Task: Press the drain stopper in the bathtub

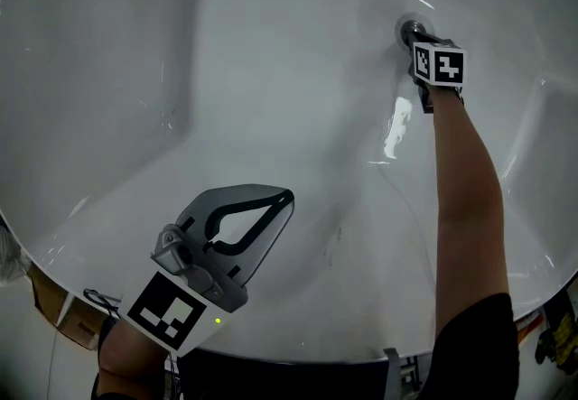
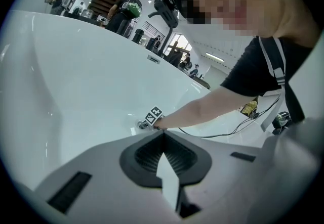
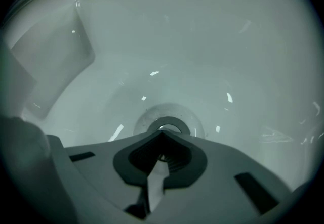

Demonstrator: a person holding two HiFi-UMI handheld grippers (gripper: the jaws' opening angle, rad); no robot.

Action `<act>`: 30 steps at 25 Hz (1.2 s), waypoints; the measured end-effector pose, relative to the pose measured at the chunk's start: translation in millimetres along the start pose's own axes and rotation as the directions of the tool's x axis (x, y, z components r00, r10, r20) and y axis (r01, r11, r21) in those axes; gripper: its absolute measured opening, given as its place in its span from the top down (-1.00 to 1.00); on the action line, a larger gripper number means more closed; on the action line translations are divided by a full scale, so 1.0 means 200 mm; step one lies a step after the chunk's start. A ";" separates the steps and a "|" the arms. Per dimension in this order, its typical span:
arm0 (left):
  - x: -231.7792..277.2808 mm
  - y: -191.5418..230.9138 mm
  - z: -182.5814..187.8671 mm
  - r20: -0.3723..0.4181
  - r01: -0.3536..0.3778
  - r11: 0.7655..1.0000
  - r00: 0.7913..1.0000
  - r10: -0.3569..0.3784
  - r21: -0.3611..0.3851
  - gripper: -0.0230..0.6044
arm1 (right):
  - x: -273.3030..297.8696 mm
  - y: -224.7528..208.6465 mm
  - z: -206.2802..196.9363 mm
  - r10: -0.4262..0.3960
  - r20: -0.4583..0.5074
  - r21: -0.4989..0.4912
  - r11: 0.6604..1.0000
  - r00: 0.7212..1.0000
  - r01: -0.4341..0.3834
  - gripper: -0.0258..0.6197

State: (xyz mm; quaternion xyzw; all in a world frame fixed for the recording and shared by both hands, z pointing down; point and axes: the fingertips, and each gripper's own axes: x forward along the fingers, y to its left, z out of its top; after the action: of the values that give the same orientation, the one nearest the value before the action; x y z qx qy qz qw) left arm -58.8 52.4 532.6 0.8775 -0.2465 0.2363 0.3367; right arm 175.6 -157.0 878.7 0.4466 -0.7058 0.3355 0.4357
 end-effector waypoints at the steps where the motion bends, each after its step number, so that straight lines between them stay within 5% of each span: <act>1: 0.00 0.00 0.00 0.000 0.001 1.000 1.000 -0.001 -0.008 0.91 | 0.01 0.00 -0.01 0.004 -0.014 0.001 1.000 1.000 -0.004 0.89; 7: 0.02 0.01 0.01 -0.003 0.010 0.999 1.000 -0.010 -0.047 0.91 | 0.04 0.01 -0.03 -0.006 -0.050 -0.007 1.000 0.999 0.006 0.89; 24: 0.03 -0.01 0.02 -0.002 0.020 1.000 1.000 -0.020 -0.008 0.91 | 0.04 0.00 -0.02 -0.048 -0.031 0.021 0.999 0.998 0.049 0.89; 30: 0.01 0.00 0.07 0.029 -0.029 1.000 0.999 0.029 0.011 0.91 | -0.07 -0.04 0.01 -0.054 0.006 0.190 0.980 0.998 0.052 0.89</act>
State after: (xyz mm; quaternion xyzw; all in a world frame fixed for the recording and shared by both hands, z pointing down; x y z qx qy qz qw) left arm -54.7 41.3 524.0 0.8791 -0.2626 0.2302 0.3245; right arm 184.8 -157.0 865.0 0.5068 -0.6609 0.3869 0.3959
